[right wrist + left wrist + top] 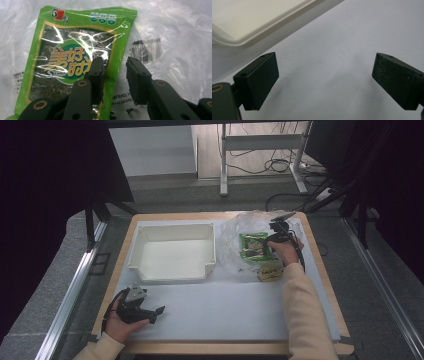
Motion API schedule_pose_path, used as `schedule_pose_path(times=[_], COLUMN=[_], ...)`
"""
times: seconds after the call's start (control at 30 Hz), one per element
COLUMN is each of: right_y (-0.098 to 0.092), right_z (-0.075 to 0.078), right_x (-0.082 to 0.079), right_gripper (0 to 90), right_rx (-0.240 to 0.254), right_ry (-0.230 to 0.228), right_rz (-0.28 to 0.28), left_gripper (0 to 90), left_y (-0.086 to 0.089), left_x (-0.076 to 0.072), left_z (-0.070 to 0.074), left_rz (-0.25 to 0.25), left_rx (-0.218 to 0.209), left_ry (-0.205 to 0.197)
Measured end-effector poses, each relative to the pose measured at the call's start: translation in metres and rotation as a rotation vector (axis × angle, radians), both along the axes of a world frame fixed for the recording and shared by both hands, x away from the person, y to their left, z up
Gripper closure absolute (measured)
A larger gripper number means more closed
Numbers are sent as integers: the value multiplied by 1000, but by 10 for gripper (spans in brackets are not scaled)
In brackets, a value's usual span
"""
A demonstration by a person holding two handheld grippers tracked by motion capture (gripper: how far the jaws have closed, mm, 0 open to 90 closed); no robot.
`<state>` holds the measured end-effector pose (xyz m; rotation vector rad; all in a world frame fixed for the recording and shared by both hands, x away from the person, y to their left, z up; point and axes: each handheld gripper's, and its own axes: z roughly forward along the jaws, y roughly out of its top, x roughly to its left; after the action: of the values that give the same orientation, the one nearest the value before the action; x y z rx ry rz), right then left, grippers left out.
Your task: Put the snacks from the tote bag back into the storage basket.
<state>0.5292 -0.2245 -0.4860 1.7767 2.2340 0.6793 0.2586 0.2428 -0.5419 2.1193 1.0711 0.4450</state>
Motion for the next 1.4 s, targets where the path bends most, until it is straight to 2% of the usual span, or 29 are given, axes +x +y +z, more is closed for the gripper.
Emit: schedule_pose_path(times=[0.13, 0.4, 0.57, 0.7, 0.87, 1.03, 1.2, 1.4], right_y=[1, 10, 18, 19, 23, 21, 17, 12], right_z=[0, -3, -3, -3, -2, -1, 2, 8], right_x=[0, -1, -2, -3, -4, -7, -9, -14], right_gripper=[700, 741, 779, 819, 854, 881, 890, 894], right_rx=[-1, -38, -78, -70, -95, -67, -35, 6], right_ry=[10, 30, 27, 37, 30, 16, 21, -10], right_rz=[-2, -24, -39, -59, -75, -113, -110, -105], left_gripper=[71, 71, 71, 72, 72, 71, 71, 71], left_y=[0, 0, 0, 0, 0, 0, 0, 0], left_x=[0, 0, -1, -1, 0, -1, 0, 0], left_z=[0, 0, 0, 0, 0, 0, 0, 0], left_rz=[-1, 0, 0, -1, 0, 0, -2, -1], left_rx=[1, 3, -1, -1, -1, -2, -1, 2], left_ry=[-1, -1, -3, -2, -2, -3, -2, -1])
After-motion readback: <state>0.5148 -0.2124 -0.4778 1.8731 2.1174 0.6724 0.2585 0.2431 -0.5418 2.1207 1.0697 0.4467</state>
